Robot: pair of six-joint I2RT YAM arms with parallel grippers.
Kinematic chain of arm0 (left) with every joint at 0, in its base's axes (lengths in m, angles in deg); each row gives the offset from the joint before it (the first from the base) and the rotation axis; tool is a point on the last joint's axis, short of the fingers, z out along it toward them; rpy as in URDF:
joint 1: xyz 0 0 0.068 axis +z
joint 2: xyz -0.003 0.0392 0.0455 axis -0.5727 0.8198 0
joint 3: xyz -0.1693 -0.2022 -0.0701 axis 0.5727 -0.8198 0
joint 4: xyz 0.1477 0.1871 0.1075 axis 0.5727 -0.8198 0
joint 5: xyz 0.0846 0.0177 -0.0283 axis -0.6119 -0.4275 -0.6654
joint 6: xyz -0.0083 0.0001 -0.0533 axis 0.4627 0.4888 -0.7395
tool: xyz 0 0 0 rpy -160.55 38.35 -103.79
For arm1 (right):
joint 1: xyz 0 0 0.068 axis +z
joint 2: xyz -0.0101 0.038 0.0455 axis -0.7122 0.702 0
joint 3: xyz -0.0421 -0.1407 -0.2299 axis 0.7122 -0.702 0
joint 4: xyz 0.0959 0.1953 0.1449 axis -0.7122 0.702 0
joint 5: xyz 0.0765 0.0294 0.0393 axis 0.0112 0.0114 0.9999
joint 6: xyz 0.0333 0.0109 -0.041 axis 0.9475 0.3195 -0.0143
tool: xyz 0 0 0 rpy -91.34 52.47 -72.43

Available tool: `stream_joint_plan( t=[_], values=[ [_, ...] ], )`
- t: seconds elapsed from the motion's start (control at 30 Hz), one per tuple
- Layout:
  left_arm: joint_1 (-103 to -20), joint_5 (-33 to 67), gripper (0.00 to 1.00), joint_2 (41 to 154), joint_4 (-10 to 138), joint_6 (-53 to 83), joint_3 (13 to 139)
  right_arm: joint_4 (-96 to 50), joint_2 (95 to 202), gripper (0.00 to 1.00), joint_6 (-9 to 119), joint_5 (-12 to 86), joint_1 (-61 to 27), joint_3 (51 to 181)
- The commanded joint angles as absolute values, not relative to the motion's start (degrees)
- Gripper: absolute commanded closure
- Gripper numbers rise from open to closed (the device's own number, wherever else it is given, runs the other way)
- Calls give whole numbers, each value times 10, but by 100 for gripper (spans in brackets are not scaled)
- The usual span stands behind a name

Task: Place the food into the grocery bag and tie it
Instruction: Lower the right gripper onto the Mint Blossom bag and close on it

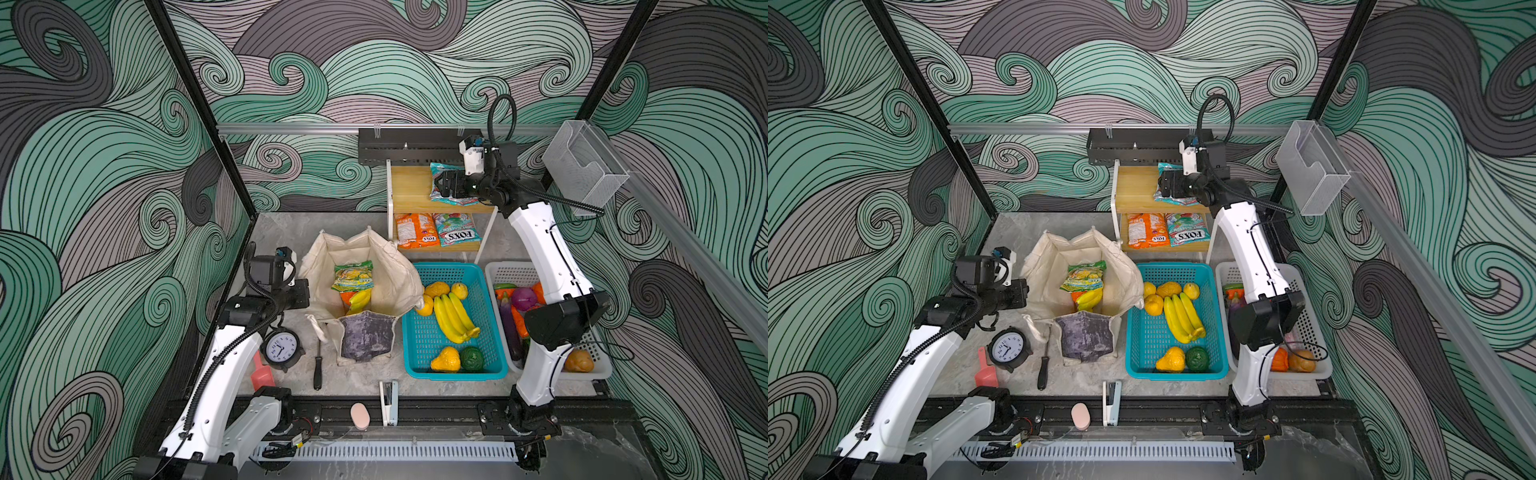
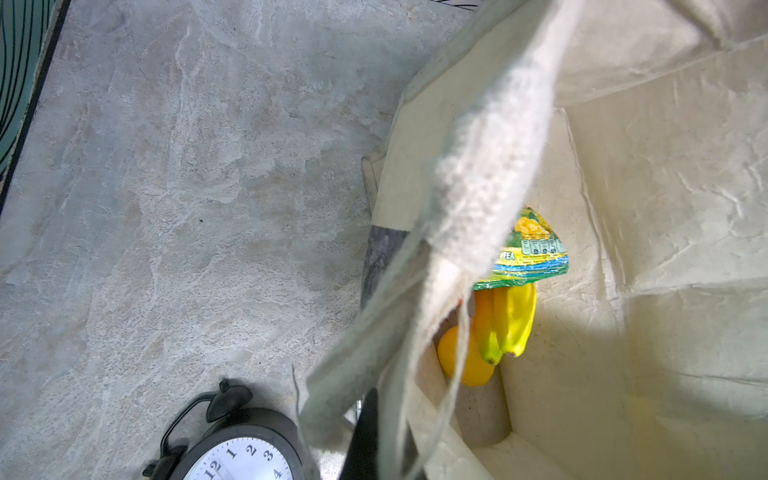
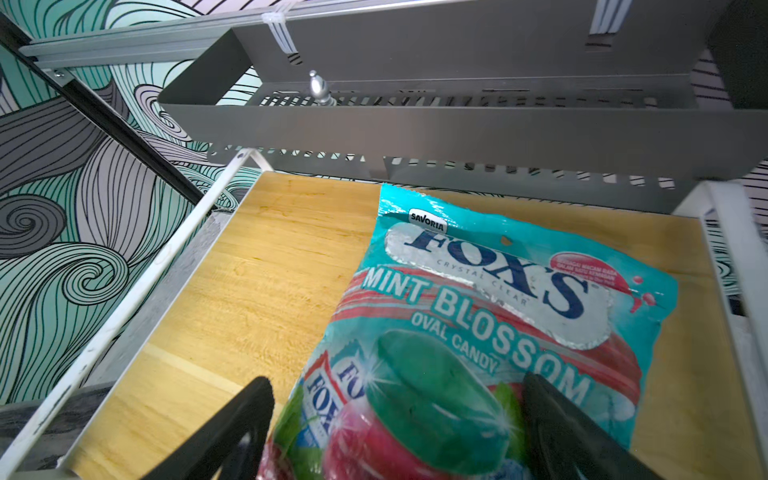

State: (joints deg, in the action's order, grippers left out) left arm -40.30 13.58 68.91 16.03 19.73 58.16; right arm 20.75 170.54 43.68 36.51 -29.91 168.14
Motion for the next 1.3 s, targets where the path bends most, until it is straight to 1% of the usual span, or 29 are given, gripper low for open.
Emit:
stream_joint_plan(
  t=[0.0, 0.13, 0.27, 0.4, 0.57, 0.67, 0.8, 0.97, 1.17, 1.27],
  values=[
    [-399, 141, 100, 690, 162, 201, 580, 225, 1724, 7, 450, 382, -295, 1709],
    [-399, 140, 100, 690, 161, 201, 580, 232, 1710, 5, 451, 385, -295, 1719],
    [-399, 140, 100, 688, 162, 200, 580, 233, 1681, 0, 461, 386, -296, 1719],
    [-399, 137, 100, 687, 161, 201, 580, 233, 1652, 0, 469, 372, -299, 1707],
    [-399, 132, 100, 686, 160, 201, 580, 234, 1594, 0, 506, 378, -313, 1643],
    [-399, 133, 100, 684, 161, 200, 580, 234, 1553, 1, 536, 397, -332, 1594],
    [-399, 135, 100, 683, 162, 200, 580, 234, 1511, 1, 548, 410, -354, 1539],
    [-399, 138, 100, 682, 162, 200, 580, 227, 1498, 12, 568, 459, -372, 1486],
    [-399, 140, 100, 681, 162, 200, 579, 220, 1505, 26, 582, 461, -373, 1475],
    [-399, 137, 100, 679, 163, 201, 579, 217, 1515, 30, 586, 462, -374, 1474]
  ],
)
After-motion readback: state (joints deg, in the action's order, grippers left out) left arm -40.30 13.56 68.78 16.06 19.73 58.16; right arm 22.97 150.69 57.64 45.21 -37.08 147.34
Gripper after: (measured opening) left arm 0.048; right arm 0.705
